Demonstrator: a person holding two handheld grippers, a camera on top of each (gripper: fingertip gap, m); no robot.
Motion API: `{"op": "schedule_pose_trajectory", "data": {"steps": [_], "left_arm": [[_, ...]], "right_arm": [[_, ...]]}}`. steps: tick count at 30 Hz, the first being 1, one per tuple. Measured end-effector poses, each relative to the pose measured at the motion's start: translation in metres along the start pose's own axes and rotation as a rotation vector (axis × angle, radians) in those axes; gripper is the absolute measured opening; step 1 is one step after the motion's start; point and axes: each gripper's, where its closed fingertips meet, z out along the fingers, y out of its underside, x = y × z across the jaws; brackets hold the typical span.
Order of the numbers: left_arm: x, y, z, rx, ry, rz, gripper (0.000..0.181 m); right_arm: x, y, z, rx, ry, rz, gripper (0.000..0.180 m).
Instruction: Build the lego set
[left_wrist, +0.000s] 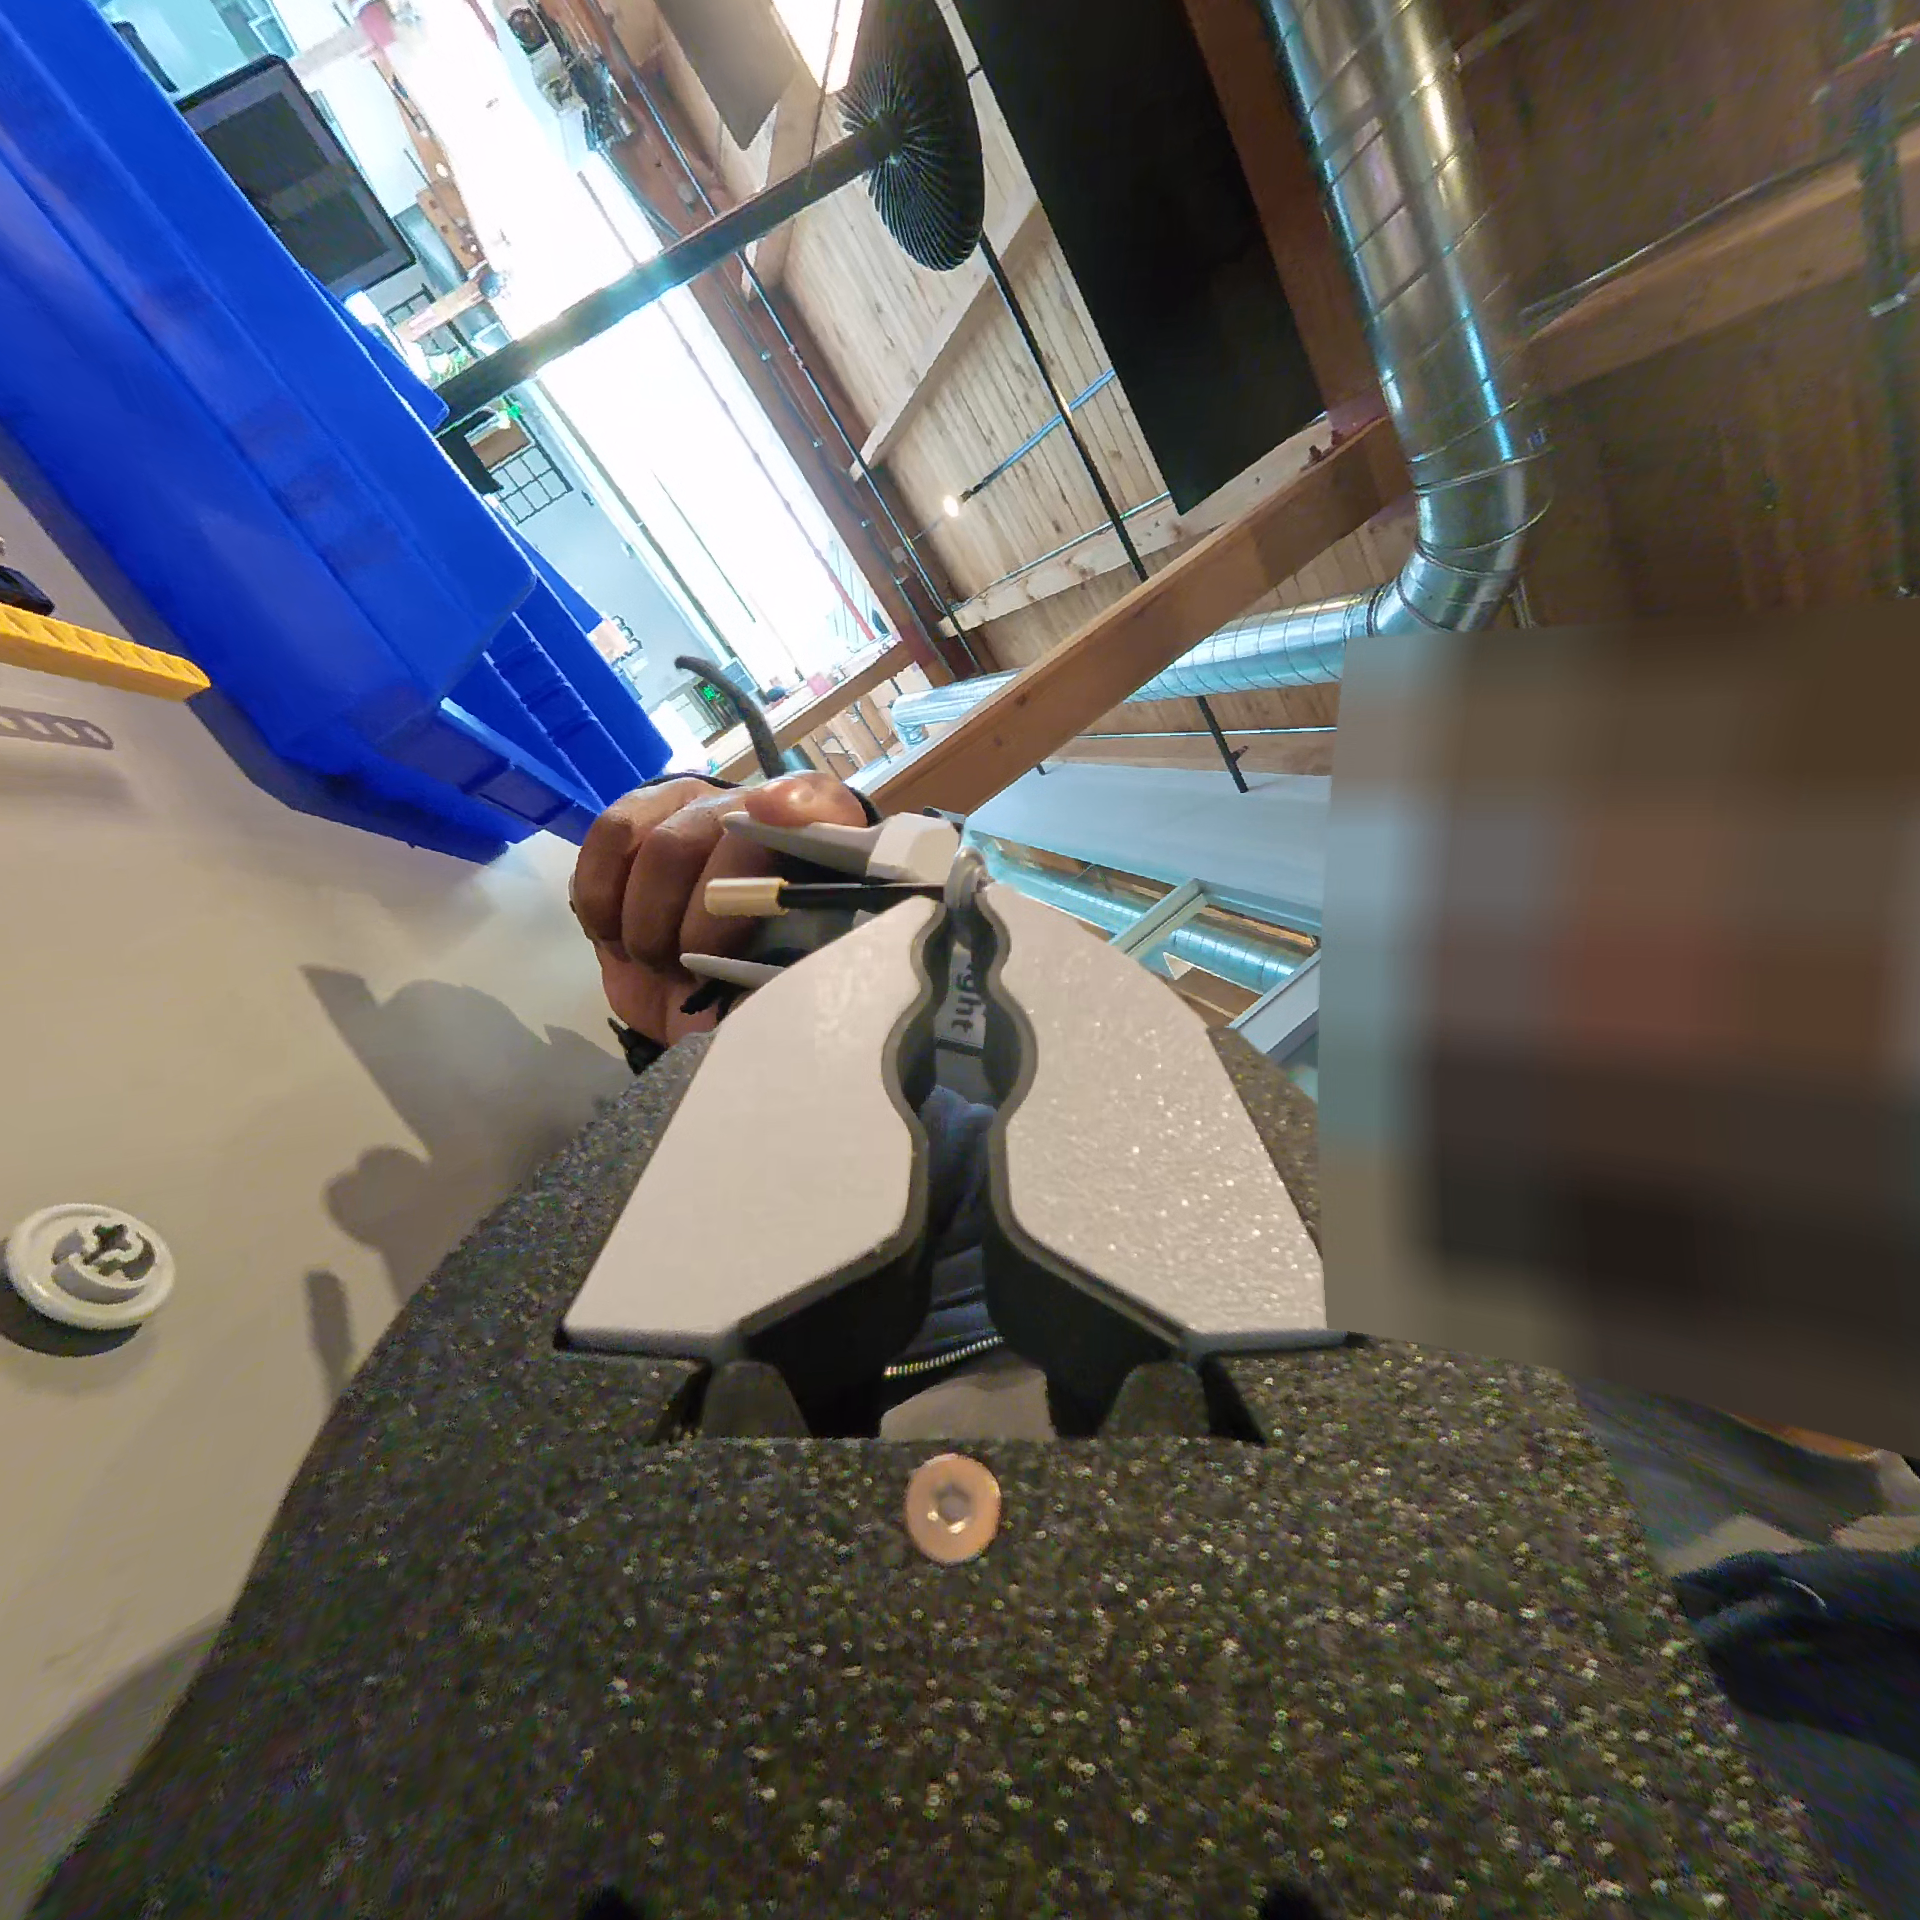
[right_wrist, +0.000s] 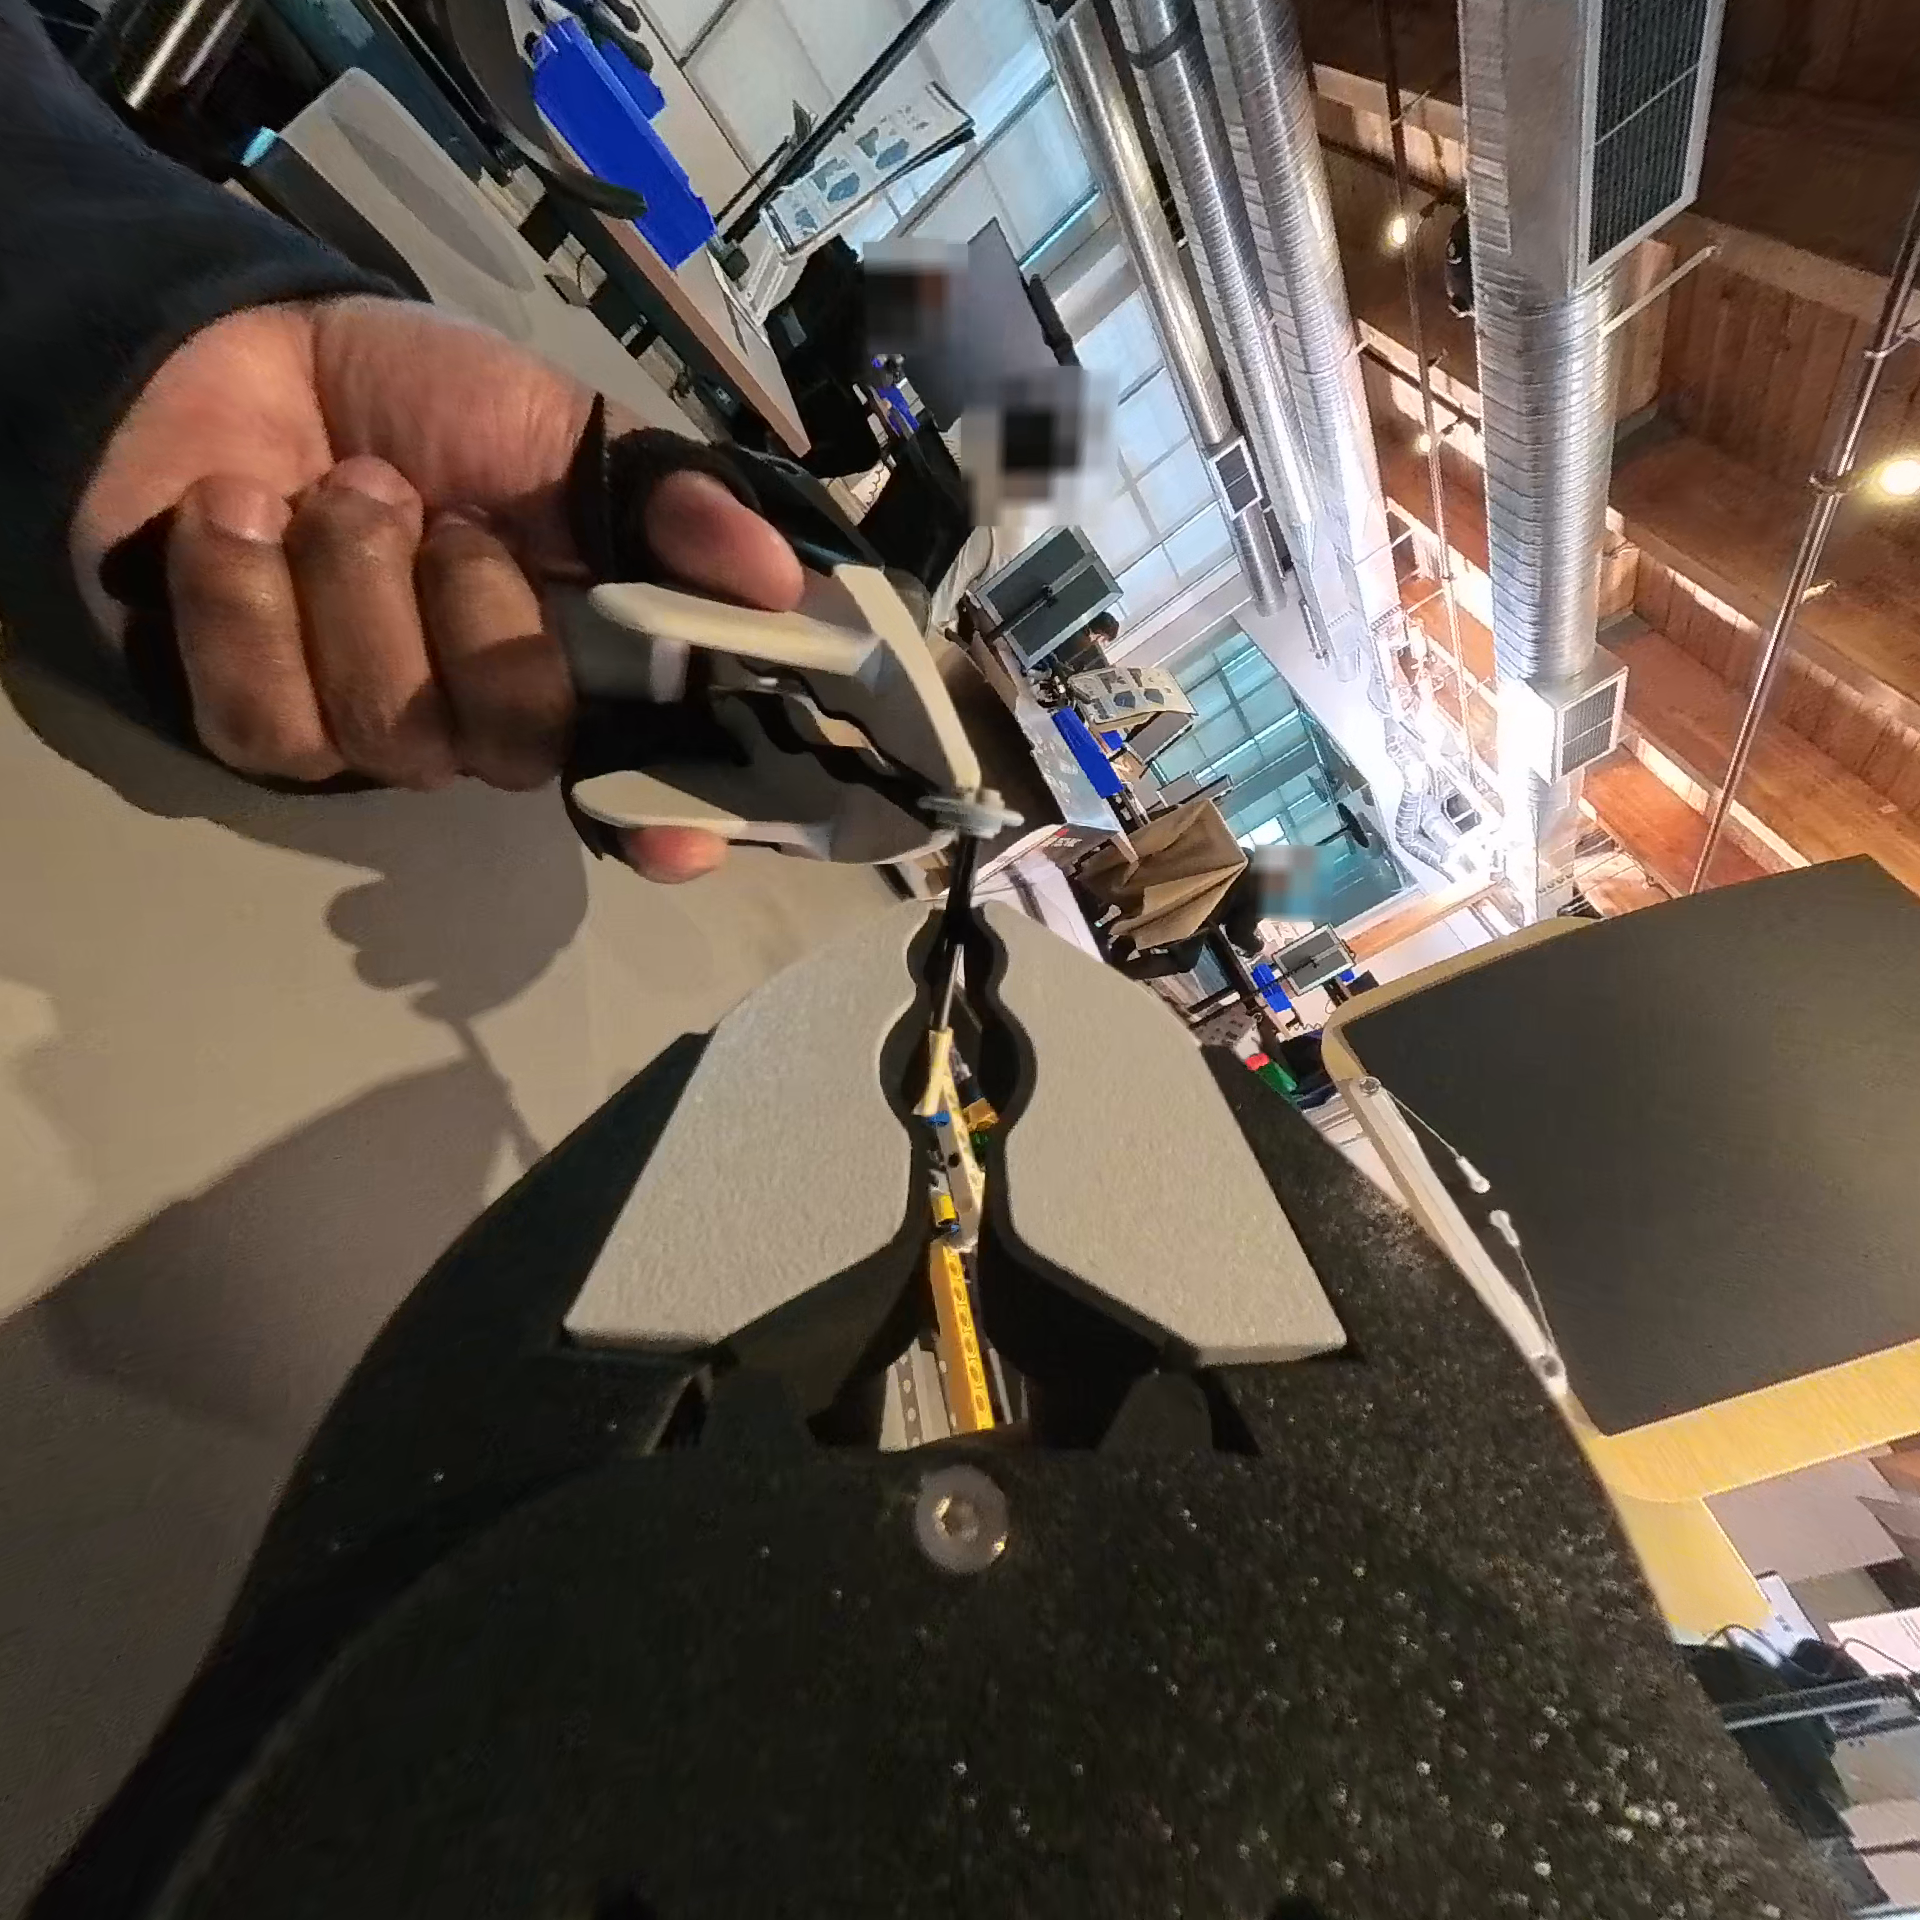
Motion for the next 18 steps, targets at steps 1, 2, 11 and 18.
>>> {"op": "schedule_pose_trajectory", "data": {"steps": [1,2,11,18], "left_arm": [[-0.0002,0.0003,0.0000,-0.002,-0.004,0.002,0.004],[-0.0007,0.0006,0.0000,-0.005,-0.009,0.003,0.004],[-0.0061,0.0003,0.0002,-0.007,-0.067,0.026,0.003],[-0.0100,-0.0006,-0.0006,-0.009,-0.114,0.055,0.003]], "right_arm": [[0.0000,0.0002,0.0002,-0.001,-0.001,0.003,0.002],[0.0001,0.0007,0.0004,-0.004,-0.002,0.003,0.002],[-0.0018,0.0058,0.0014,-0.030,-0.010,-0.003,0.002],[-0.0040,0.0090,0.0028,-0.045,-0.023,0.009,0.002]]}}
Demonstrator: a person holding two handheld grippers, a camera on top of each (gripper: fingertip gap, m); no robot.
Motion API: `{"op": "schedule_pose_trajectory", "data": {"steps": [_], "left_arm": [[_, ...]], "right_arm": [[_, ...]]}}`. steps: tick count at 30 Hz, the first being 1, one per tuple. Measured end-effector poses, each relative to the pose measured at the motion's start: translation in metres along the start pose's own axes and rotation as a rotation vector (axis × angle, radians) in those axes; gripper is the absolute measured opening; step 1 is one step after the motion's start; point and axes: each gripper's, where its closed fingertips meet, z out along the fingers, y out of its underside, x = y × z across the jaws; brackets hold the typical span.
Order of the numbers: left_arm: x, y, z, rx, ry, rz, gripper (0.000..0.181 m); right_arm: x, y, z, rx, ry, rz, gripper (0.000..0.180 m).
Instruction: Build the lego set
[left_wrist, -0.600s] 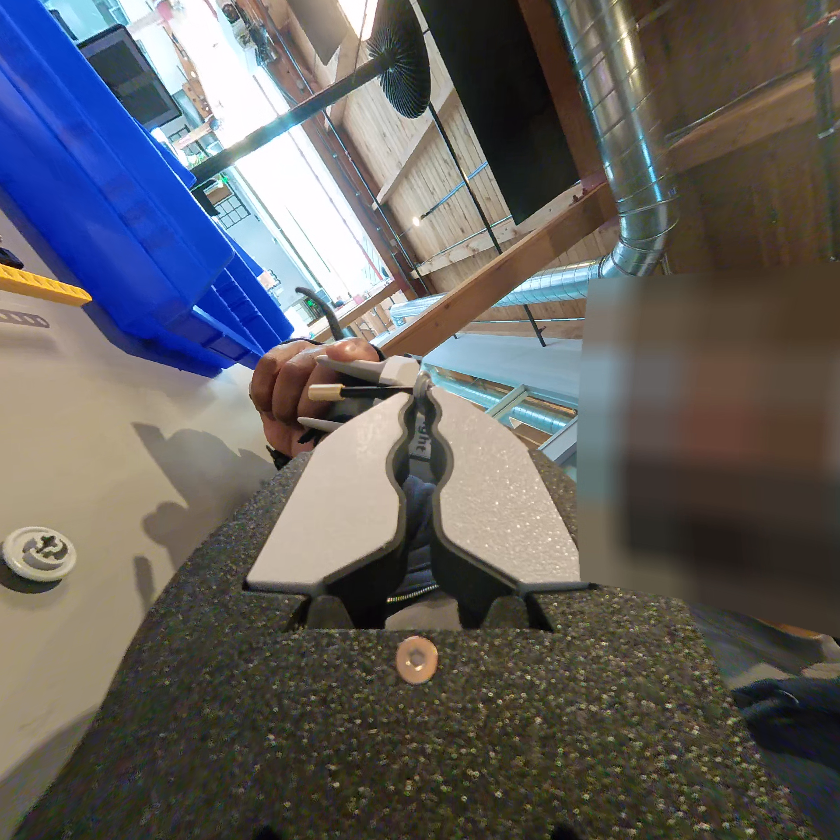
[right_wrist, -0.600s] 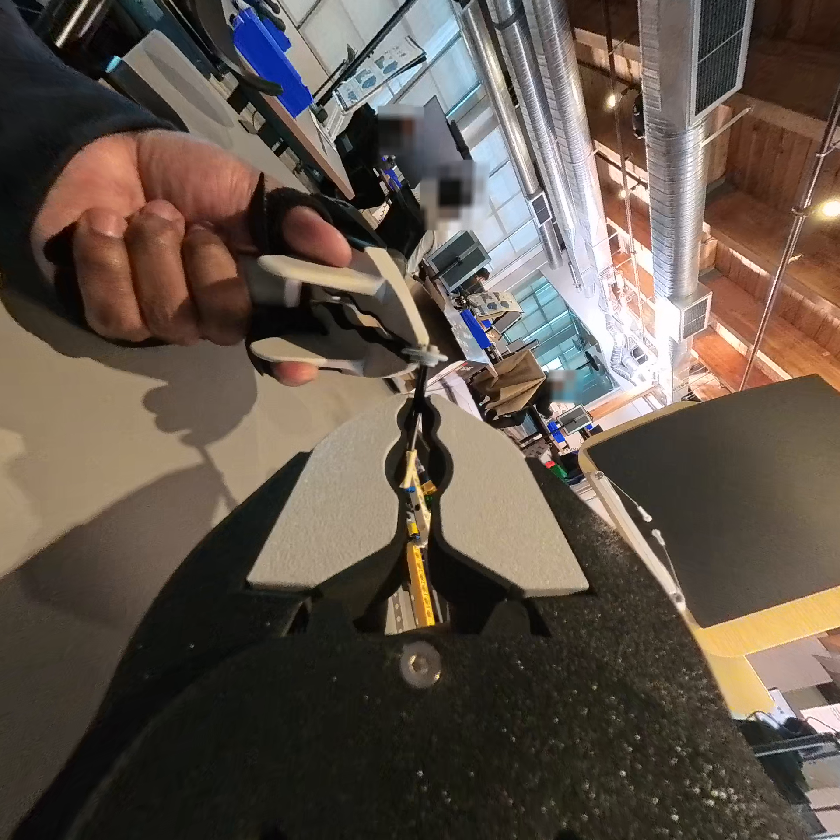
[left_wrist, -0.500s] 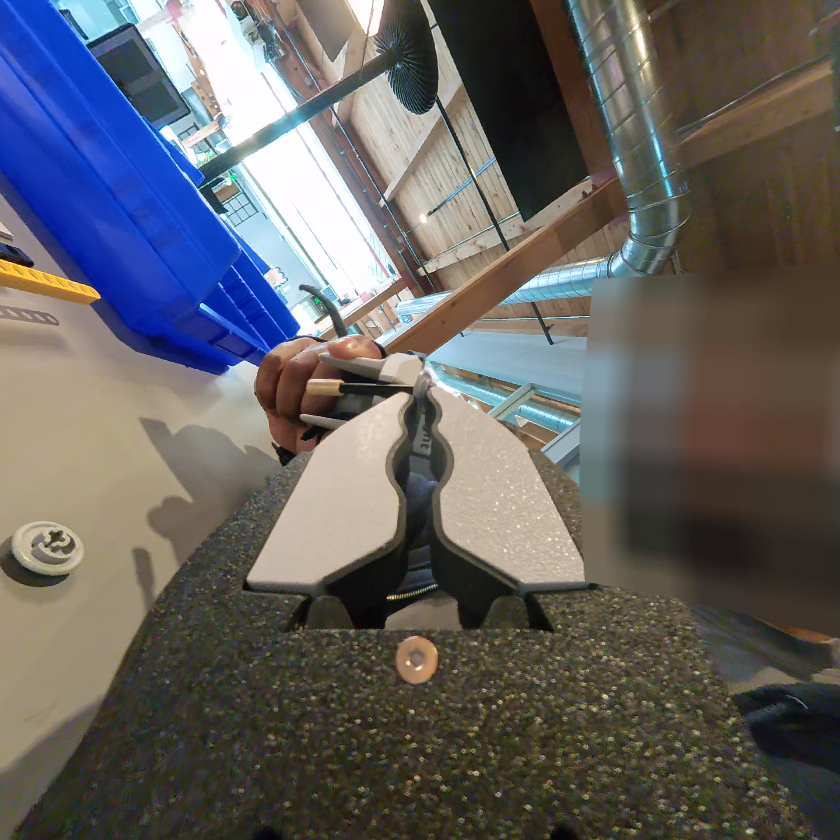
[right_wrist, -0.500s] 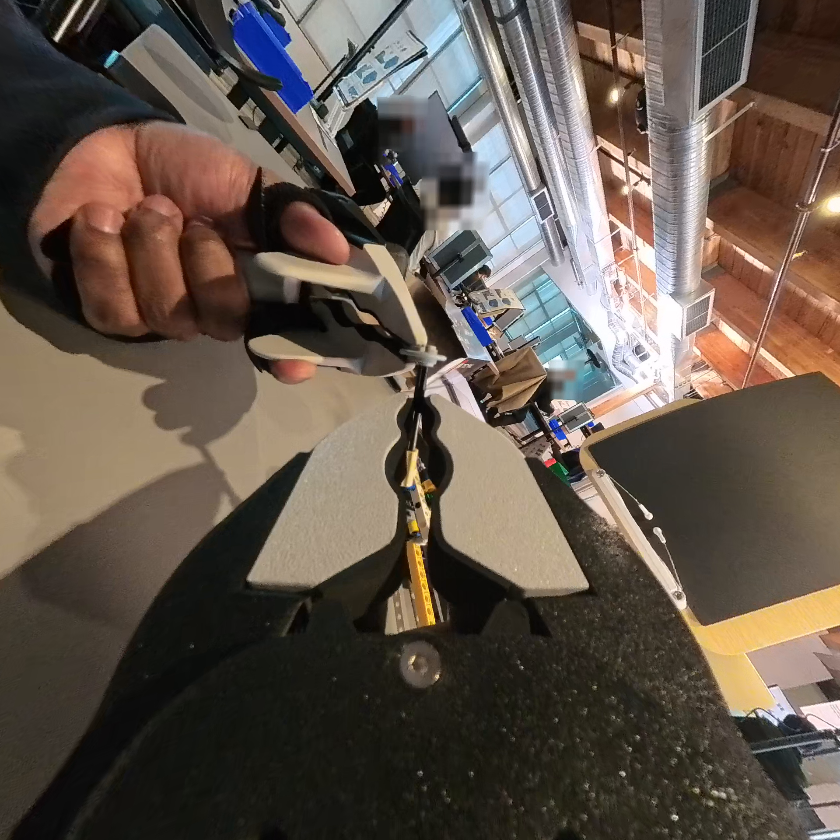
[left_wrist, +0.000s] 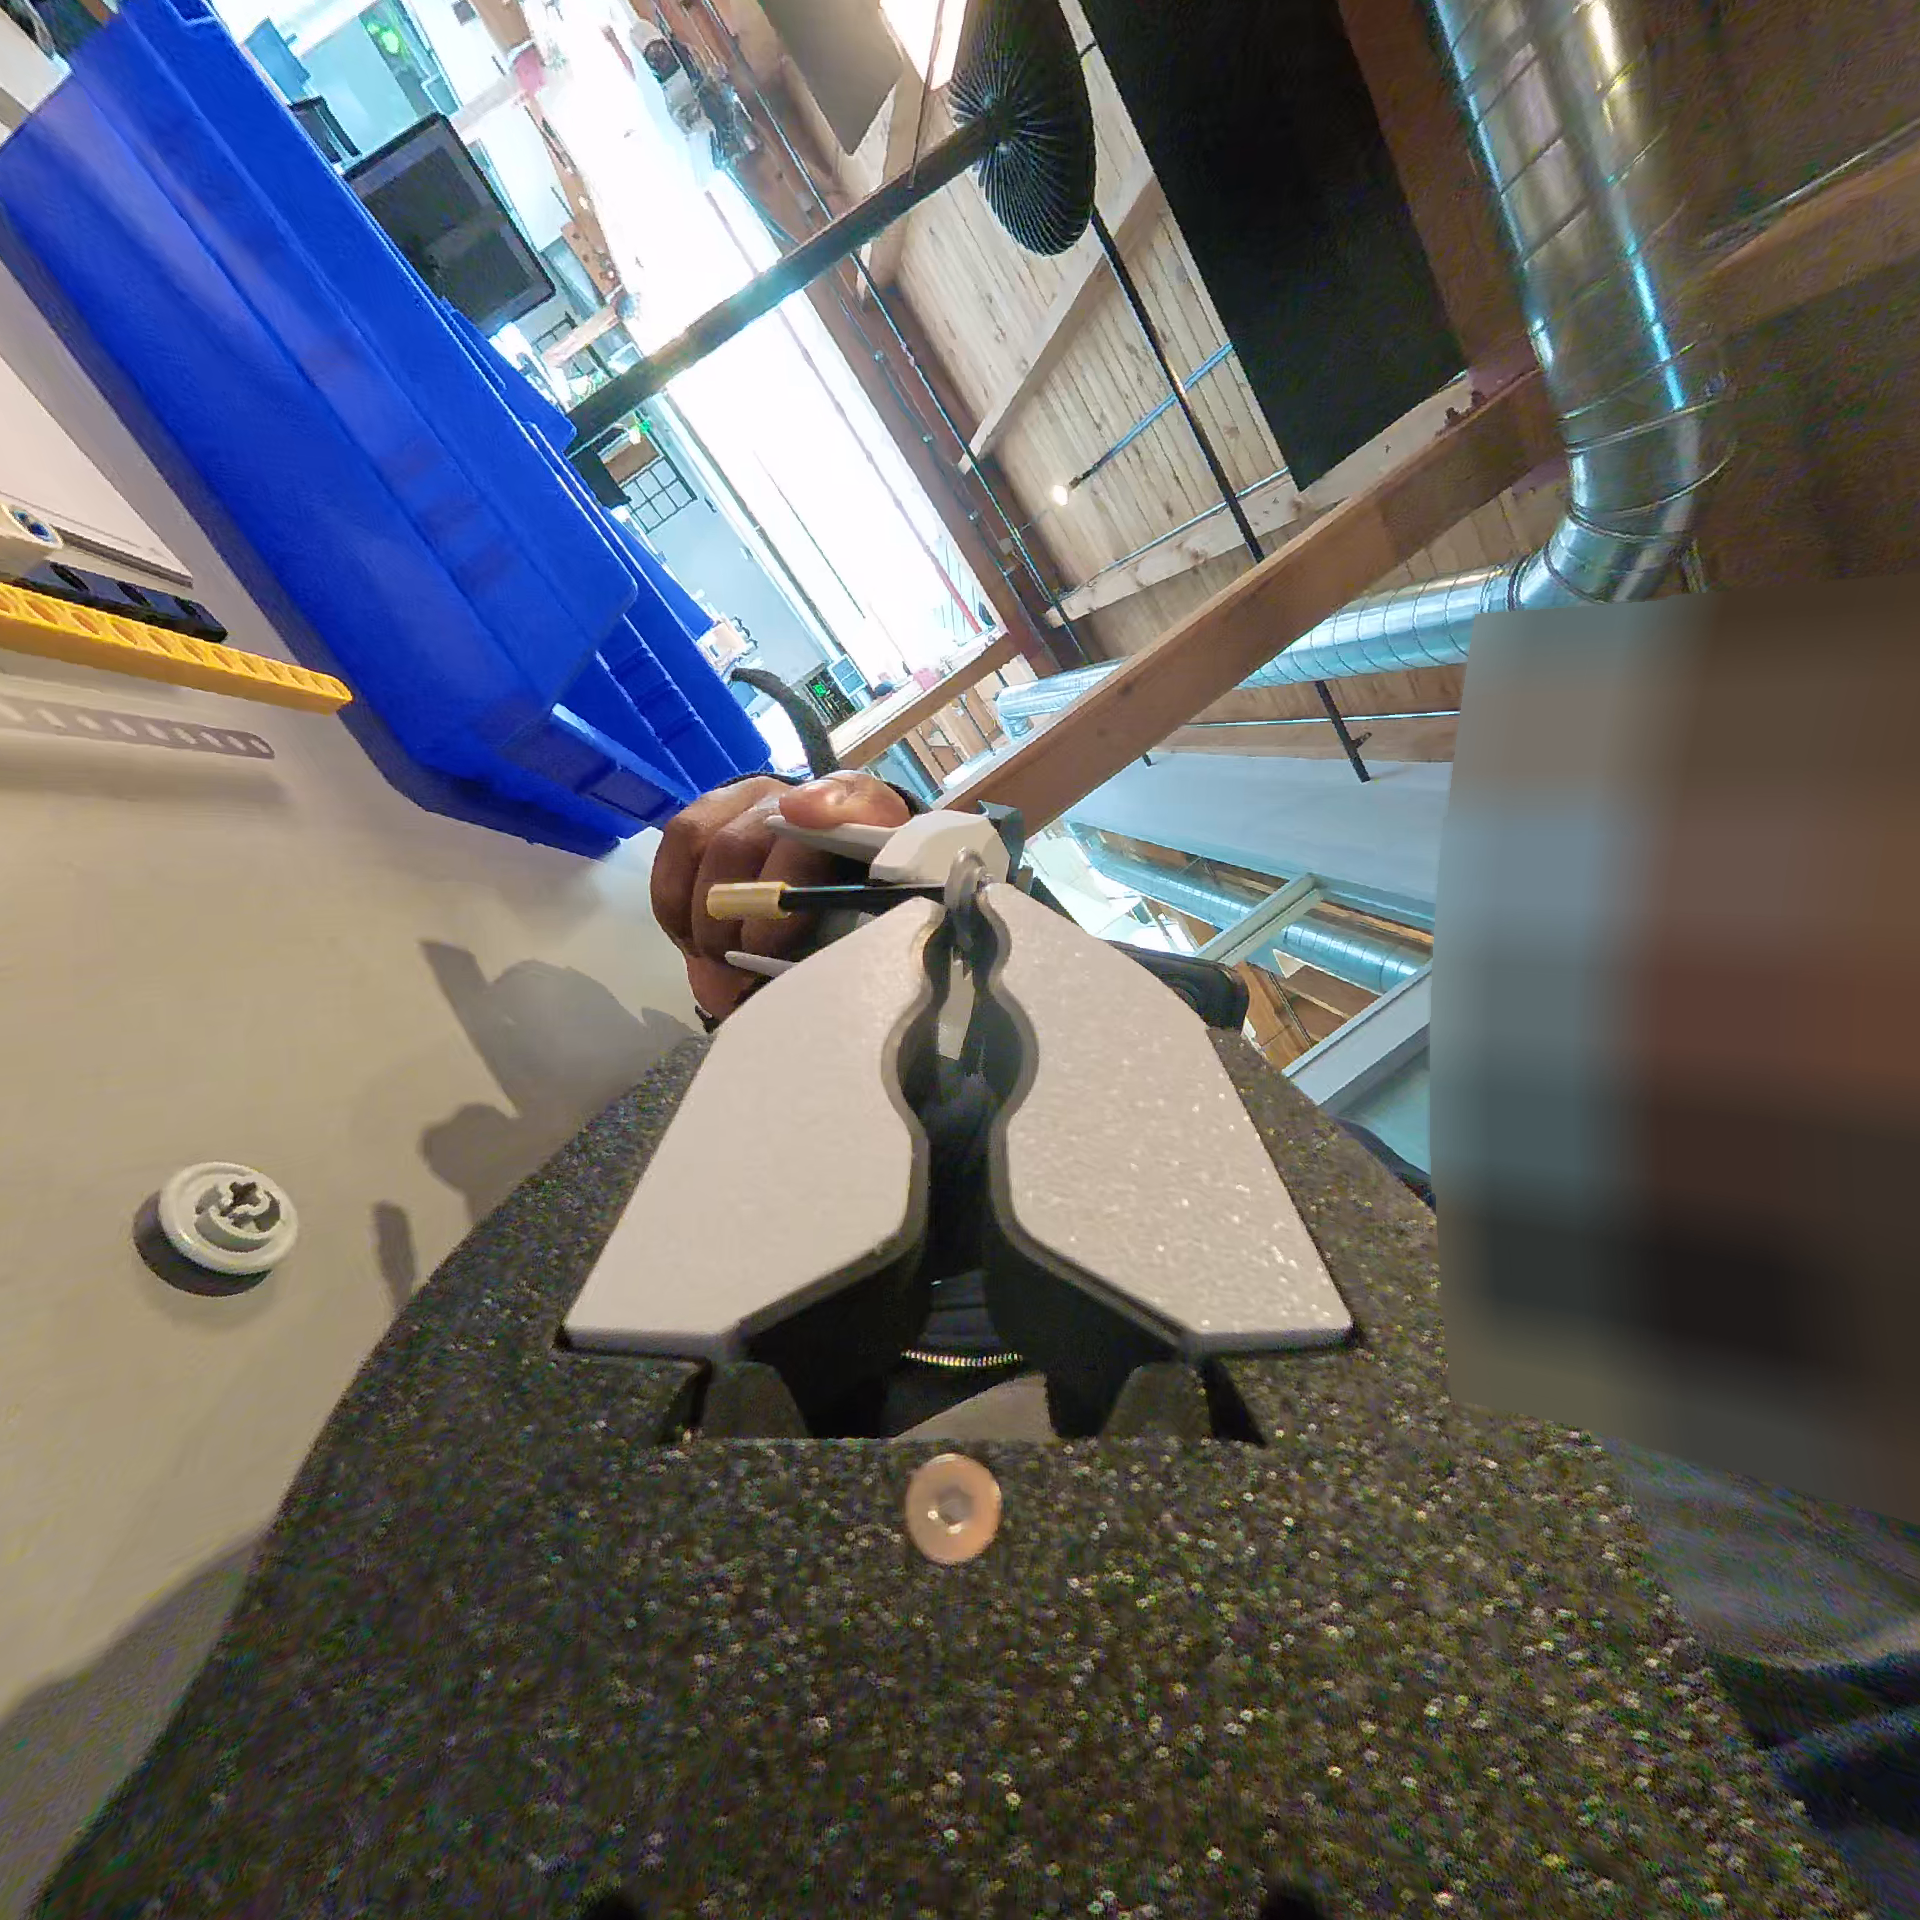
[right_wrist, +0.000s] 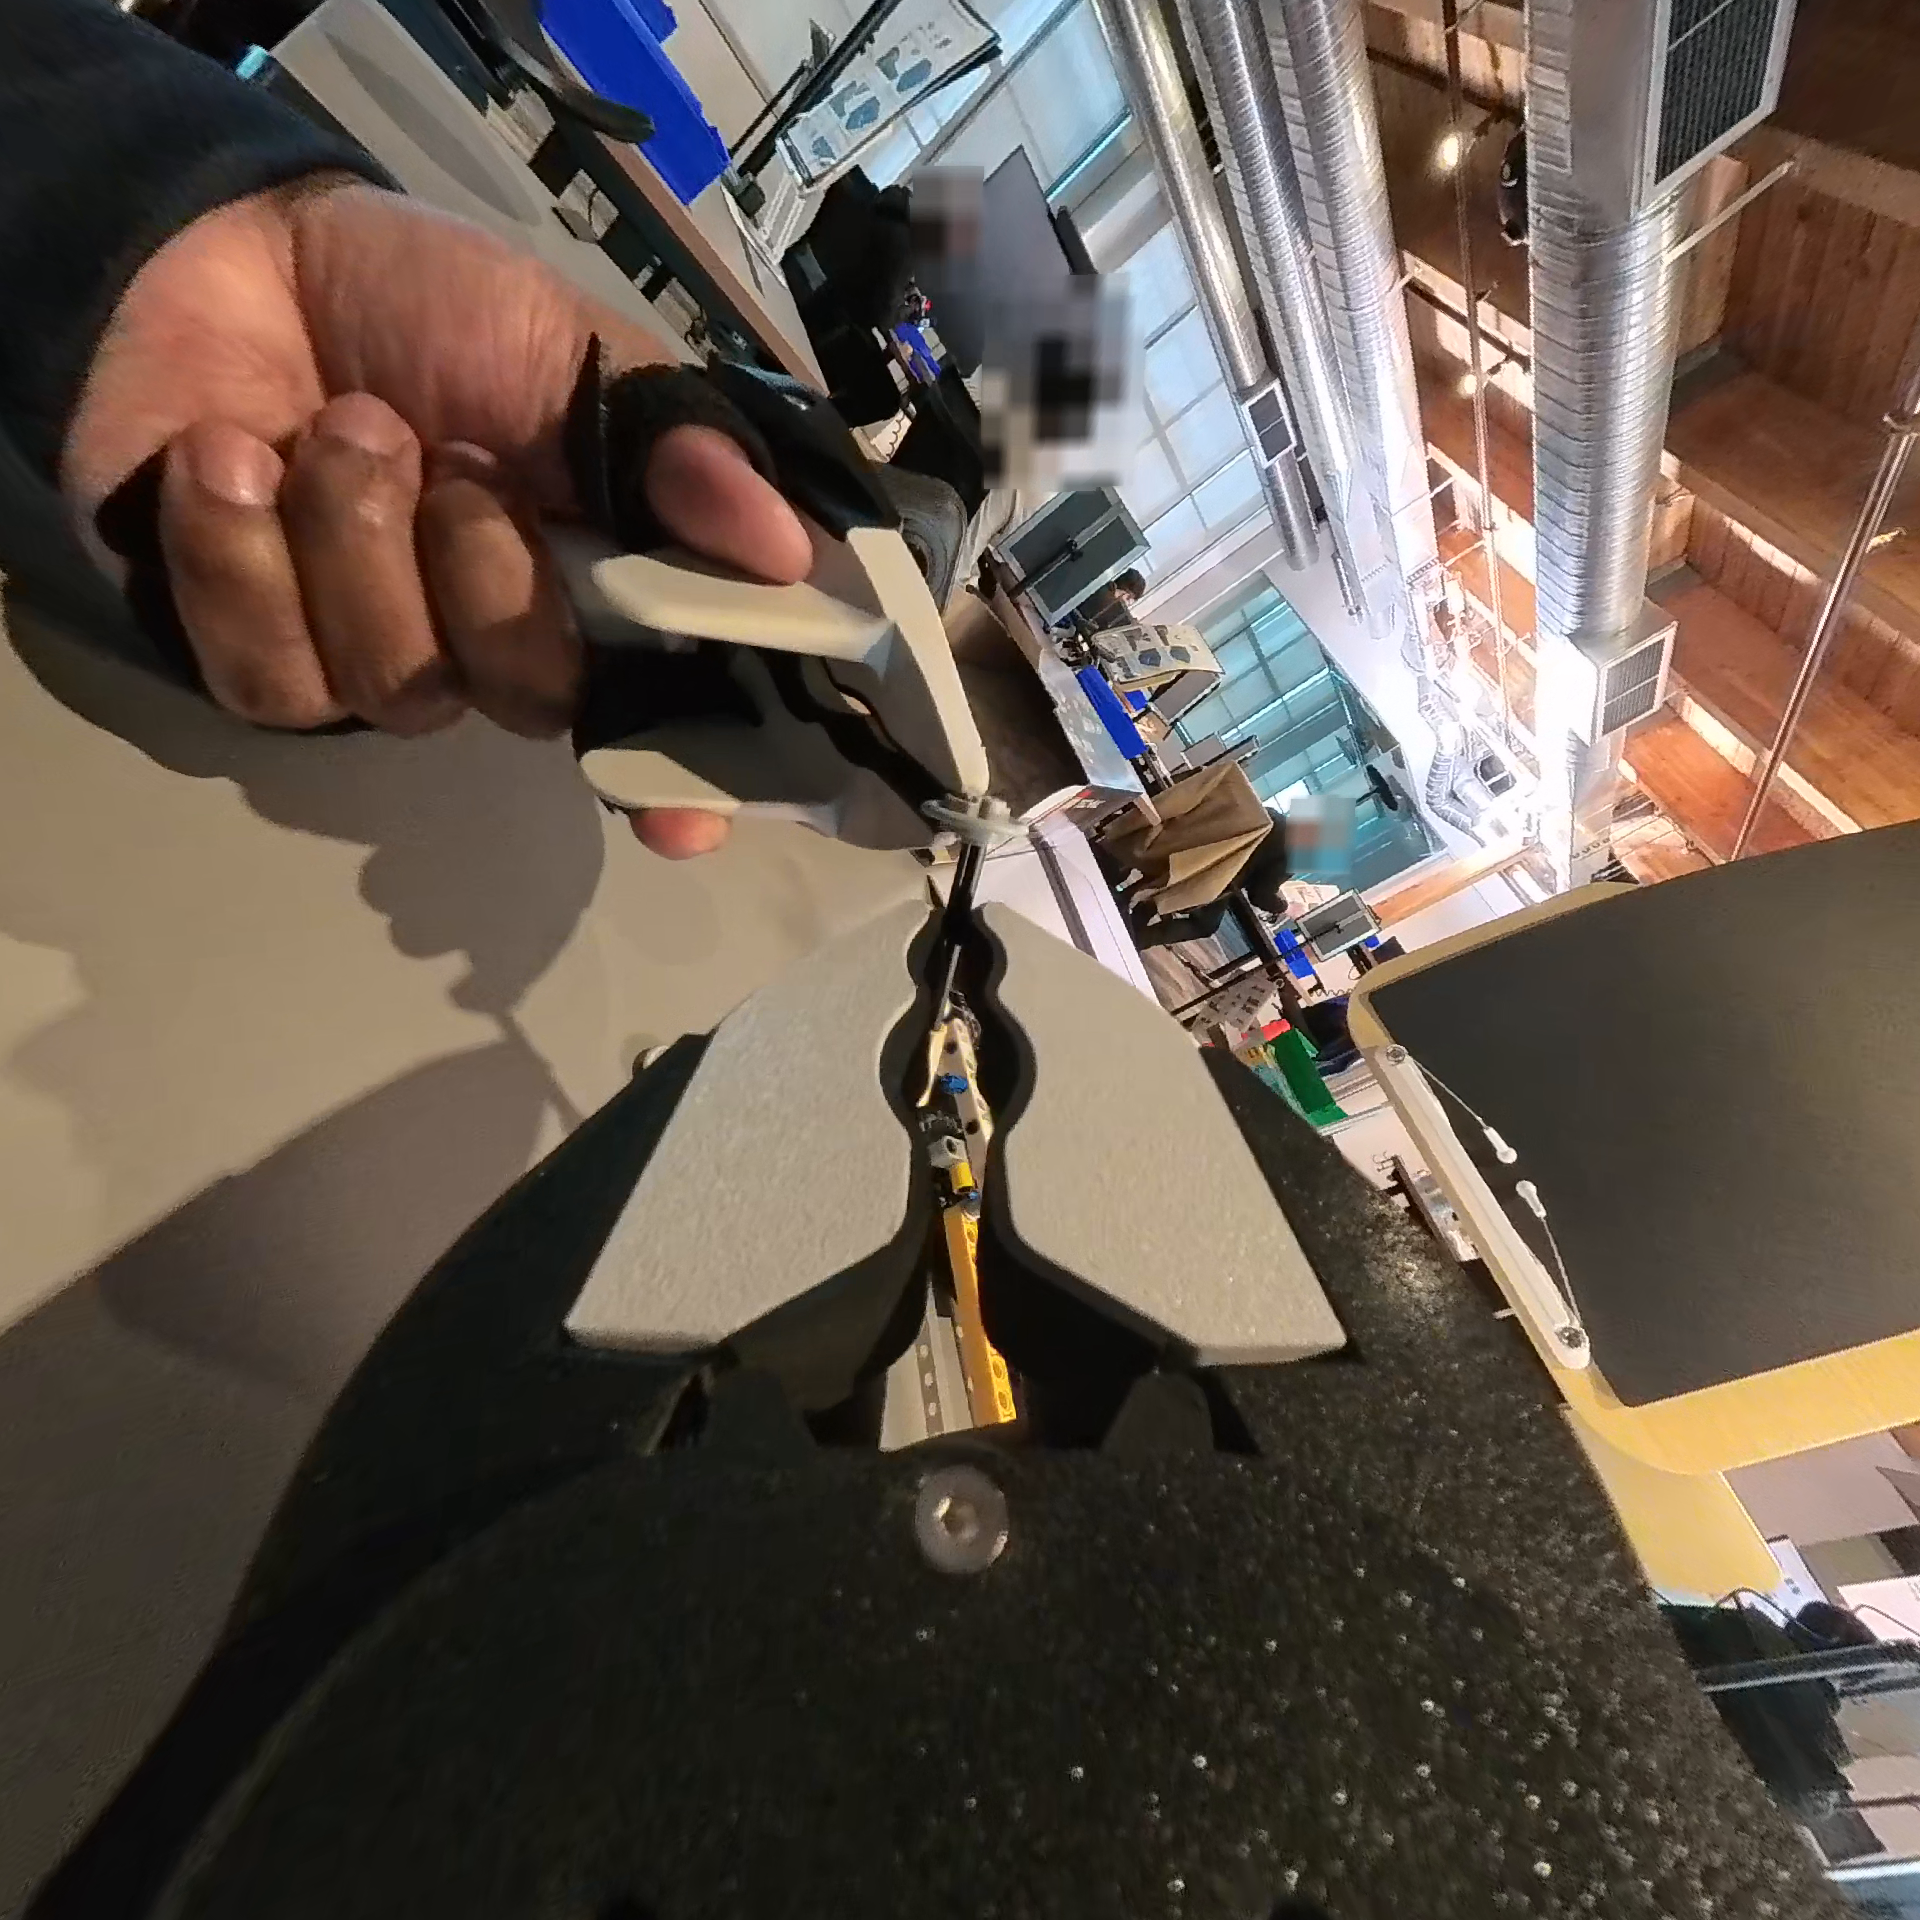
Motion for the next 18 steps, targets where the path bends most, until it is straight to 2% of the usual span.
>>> {"op": "schedule_pose_trajectory", "data": {"steps": [18], "left_arm": [[-0.004,-0.012,-0.001,0.079,-0.034,0.041,0.006]], "right_arm": [[0.004,0.006,0.005,0.024,-0.026,0.162,0.002]]}}
